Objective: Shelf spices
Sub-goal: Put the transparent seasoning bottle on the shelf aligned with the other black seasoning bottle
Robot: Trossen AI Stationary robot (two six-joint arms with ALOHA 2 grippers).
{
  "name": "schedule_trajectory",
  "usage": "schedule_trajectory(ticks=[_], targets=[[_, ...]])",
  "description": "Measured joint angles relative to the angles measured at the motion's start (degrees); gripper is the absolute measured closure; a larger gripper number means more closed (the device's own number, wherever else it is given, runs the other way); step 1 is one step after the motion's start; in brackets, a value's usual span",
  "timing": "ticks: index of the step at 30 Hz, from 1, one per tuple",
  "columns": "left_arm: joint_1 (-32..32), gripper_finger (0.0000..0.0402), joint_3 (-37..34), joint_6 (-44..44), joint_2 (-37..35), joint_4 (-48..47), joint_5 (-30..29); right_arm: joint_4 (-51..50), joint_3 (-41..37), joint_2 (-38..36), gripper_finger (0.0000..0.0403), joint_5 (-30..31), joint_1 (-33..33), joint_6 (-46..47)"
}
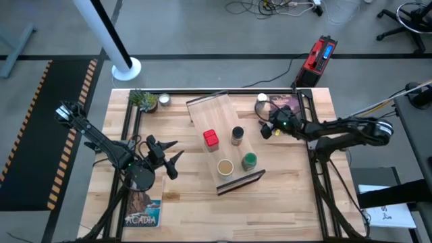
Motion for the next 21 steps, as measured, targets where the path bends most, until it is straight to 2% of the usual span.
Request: schedule_trajectory(ticks=[9,12,16,21], targets=[[0.0,0.0198,-0.1,0.0,0.0,0.0,0.2,6.6,1.8,11.7,0.0065,-0.3,-0.2,0.0],[0.0,0.0198,-0.1,0.0,0.0,-0.1,0.2,6.7,2.7,13.9,0.0076,-0.5,-0.2,-0.5],[0.0,0.0198,-0.2,0.0,0.0,-0.1,0.2,6.6,3.2,15.7,0.0117,-0.5,-0.2,-0.6],[0.0,0.0198,-0.3,0.0,0.0,-0.1,0.7,6.6,3.4,15.6,0.0189,-1.6,-0.1,-0.5]])
